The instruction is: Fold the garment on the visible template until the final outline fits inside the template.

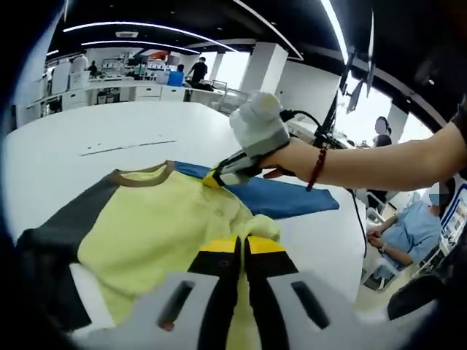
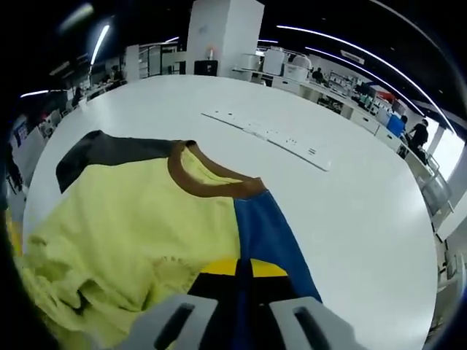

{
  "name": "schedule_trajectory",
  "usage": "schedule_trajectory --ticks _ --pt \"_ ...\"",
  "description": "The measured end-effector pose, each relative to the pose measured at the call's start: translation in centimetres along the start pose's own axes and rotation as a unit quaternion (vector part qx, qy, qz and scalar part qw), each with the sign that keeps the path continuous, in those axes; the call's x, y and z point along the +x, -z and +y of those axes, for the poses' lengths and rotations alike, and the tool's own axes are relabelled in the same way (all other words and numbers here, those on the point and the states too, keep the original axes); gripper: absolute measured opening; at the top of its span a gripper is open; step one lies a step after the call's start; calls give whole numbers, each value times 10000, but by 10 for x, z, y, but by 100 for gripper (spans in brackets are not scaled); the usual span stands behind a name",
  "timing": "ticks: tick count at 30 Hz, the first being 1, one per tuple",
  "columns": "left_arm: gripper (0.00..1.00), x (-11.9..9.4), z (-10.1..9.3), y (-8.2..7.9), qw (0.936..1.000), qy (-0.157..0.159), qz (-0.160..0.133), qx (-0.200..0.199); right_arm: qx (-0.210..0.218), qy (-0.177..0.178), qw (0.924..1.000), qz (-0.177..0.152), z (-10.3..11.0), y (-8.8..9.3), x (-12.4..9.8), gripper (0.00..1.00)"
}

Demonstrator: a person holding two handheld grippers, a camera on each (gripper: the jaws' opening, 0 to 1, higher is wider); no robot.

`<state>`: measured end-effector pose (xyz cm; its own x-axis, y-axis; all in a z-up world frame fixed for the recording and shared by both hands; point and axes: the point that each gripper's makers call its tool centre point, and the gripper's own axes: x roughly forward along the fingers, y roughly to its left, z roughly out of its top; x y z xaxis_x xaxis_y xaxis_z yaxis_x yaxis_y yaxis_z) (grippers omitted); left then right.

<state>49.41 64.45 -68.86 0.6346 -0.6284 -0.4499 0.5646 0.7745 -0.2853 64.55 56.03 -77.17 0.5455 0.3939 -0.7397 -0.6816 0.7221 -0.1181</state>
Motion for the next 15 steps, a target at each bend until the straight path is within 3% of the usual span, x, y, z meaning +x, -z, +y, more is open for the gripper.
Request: schedule_trajectory --ticks 4,7,10,15 --pt "0 -1 33 0 9988 -484 -2 -57 13 -36 10000 -20 -1 0 1 0" --pt "0 2 48 6 9978 -646 90 -109 44 -43 10000 -38 -1 -1 1 0" --pt "0 5 57 10 9970 -733 123 -202 45 -33 10000 -43 -1 -1 1 0" --pt "0 11 70 24 9943 -987 395 -8 71 -37 10000 -49 -2 -2 1 0"
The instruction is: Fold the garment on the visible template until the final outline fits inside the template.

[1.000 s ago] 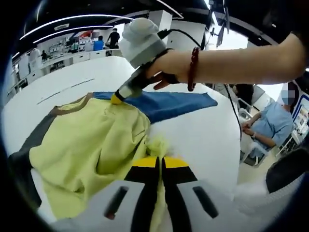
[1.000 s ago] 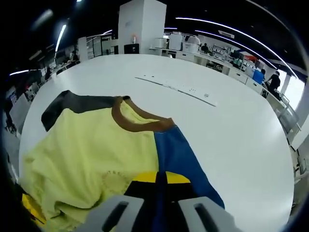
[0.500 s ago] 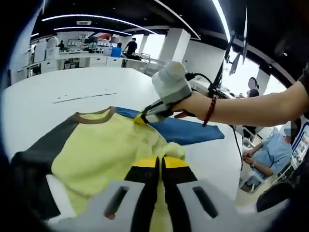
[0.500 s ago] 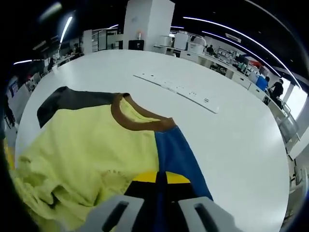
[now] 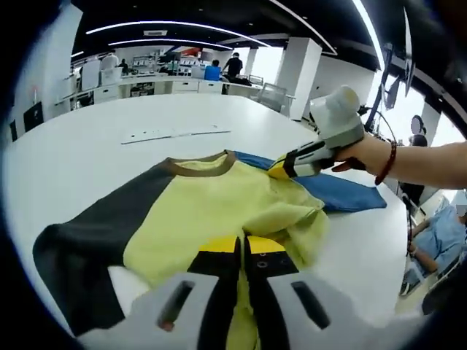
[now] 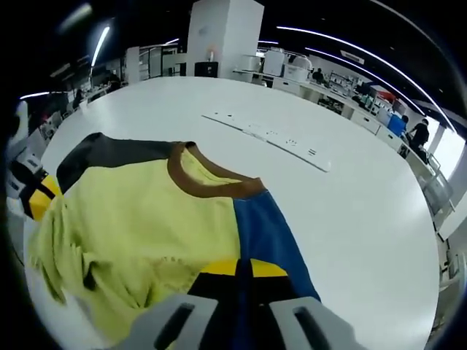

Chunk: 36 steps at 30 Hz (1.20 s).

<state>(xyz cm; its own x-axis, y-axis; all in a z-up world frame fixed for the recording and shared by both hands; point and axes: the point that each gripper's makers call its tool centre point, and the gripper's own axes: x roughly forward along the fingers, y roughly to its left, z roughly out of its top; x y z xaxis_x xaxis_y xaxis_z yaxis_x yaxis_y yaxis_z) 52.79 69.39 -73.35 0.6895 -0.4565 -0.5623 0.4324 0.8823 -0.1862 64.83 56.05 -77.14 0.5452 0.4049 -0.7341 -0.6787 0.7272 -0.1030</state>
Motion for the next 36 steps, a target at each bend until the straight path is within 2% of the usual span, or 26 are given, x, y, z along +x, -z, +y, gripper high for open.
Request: schedule_trajectory --ticks 7,12,16,19,22,24,28,30,33,35,36 --pt "2 9 9 13 9991 -261 220 233 94 16 10000 -12 -1 -1 1 0" --pt "12 6 13 19 9981 -380 331 368 170 7 9999 -28 -3 -1 2 0" --pt "26 -3 10 13 9976 -373 197 540 155 51 9999 -57 -8 -3 4 0" --pt "29 -11 10 11 9971 -404 199 607 137 53 9999 -72 -10 -5 5 0" --pt "33 -19 11 12 9970 -411 214 618 298 39 9995 -100 -10 -5 3 5" --pt "34 -26 13 13 9969 -426 240 618 448 27 9989 -166 -9 -6 -2 14" --pt "40 -44 12 11 9985 -338 90 429 465 -43 9970 -622 -4 -24 -25 25" --pt "42 -54 14 13 9985 -374 77 396 495 -269 9950 -830 6 -32 -38 28" --pt "45 -67 16 17 9982 -425 114 401 543 -623 9918 -971 22 -37 -55 36" --pt "47 -76 17 21 9979 -447 159 433 664 -984 9880 -989 39 -36 -67 38" --pt "47 -80 18 23 9977 -468 172 453 494 -1080 9881 -981 45 -34 -72 38"
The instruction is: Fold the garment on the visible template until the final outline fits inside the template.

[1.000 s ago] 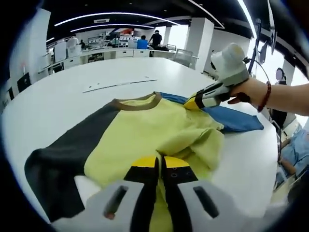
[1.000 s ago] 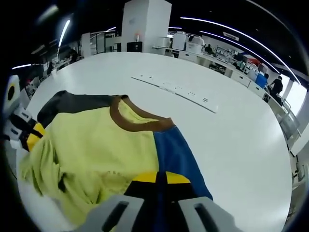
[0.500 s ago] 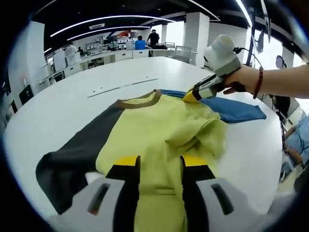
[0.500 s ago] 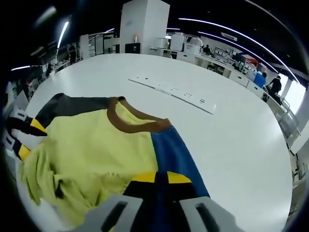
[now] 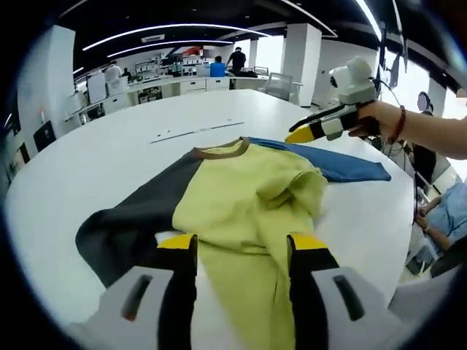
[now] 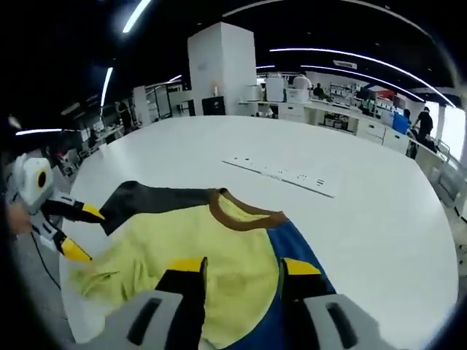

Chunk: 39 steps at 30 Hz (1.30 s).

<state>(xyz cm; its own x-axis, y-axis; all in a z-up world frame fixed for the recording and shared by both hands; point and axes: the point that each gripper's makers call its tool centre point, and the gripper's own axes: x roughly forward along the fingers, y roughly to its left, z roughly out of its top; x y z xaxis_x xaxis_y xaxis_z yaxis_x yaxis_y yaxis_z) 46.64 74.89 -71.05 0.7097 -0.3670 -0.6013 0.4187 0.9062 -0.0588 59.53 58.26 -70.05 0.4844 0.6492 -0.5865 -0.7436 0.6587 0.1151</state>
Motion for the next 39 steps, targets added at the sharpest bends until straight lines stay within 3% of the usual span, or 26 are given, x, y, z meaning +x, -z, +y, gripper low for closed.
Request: schedule_trajectory --ticks 6,18,27,29,32,34,39 --pt "46 -17 3 14 9999 -130 96 3 201 -579 9981 -13 35 12 -16 39" --pt "42 -40 7 56 9980 -517 326 -165 160 -988 9949 123 76 34 -27 32" --pt "32 -47 -2 88 9952 -616 567 -513 153 -1091 9938 128 90 40 -21 18" --pt "29 -51 0 99 9931 -770 771 -435 182 -1136 9932 152 93 41 -21 17" --pt "26 -53 -9 105 9917 -598 703 -897 221 -1156 9929 184 96 43 -19 16" --pt "20 -53 -12 106 9916 -545 636 -988 121 -1077 9938 251 94 48 -16 12" --pt "10 -54 -12 123 9866 -710 1117 -952 266 -1049 9938 237 94 51 -13 0"
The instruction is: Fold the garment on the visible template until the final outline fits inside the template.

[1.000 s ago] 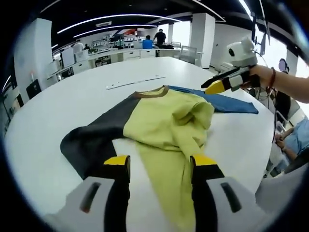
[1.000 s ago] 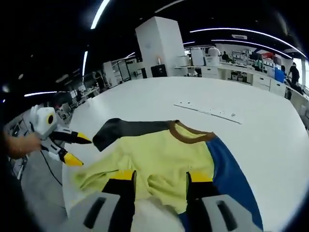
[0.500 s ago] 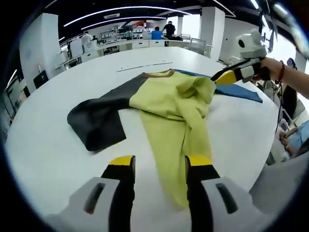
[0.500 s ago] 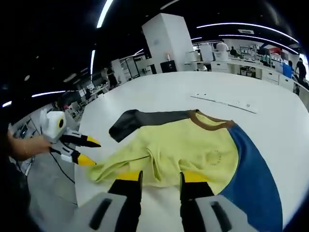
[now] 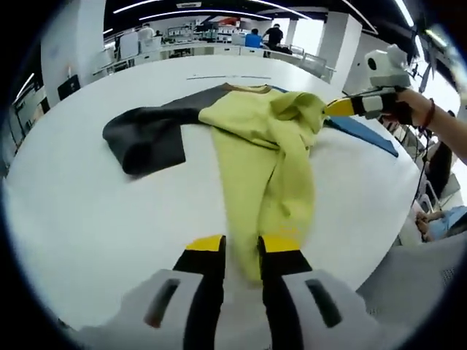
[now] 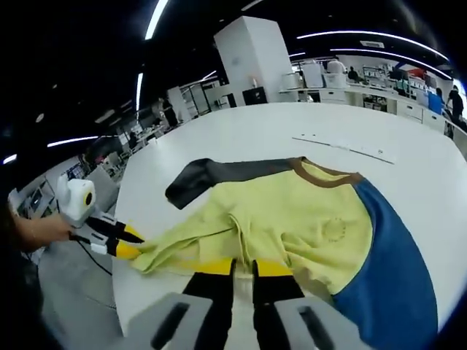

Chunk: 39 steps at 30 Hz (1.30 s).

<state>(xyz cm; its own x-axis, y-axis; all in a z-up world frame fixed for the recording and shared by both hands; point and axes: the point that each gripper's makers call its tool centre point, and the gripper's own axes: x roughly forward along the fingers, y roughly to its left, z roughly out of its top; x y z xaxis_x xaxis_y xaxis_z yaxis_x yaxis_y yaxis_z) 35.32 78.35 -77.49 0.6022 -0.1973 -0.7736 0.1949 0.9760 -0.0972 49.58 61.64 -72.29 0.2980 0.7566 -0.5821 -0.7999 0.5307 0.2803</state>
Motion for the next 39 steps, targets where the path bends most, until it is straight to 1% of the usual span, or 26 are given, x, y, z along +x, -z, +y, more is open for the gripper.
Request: schedule_trajectory --ticks 1,2,3,4,8,13,18,21,25,31,33,36,39 --pt "8 0 1 -7 9998 -10 -187 28 4 -5 10000 16 0 1 0 0" --pt "5 -1 -4 -3 9998 98 -60 -147 18 -4 10000 17 0 1 -1 0" --pt "3 1 -4 -6 9996 118 -126 -234 -4 -9 10000 10 1 1 -2 0" --pt "2 1 -4 -5 9994 132 -94 -313 -31 -16 10000 14 1 2 -3 0" --pt "1 1 -3 -3 9998 81 -23 -191 -220 -113 9997 46 3 1 -13 0" --pt "1 -5 -2 -8 9999 81 -65 -130 -264 -143 9995 44 5 5 -37 0" --pt "0 -15 1 -16 9998 141 -145 -34 -267 -74 9996 38 6 18 -65 0" --pt "0 -22 6 -21 9996 134 -234 -47 -187 -8 9998 1 6 25 -79 0" --pt "0 -29 9 -23 9995 118 -280 -63 -154 39 9999 -26 12 35 -96 0" --pt "0 -39 12 -22 9994 128 -314 -93 -184 99 9998 10 22 49 -113 0" --pt "1 -43 12 -20 9995 130 -294 -70 -242 124 9996 48 26 56 -118 0" --pt "1 -48 15 -19 9995 115 -291 -63 -425 186 9986 251 30 70 -125 0" --pt "1 -52 20 -15 9997 52 -251 -63 -505 206 9977 399 34 81 -128 0"
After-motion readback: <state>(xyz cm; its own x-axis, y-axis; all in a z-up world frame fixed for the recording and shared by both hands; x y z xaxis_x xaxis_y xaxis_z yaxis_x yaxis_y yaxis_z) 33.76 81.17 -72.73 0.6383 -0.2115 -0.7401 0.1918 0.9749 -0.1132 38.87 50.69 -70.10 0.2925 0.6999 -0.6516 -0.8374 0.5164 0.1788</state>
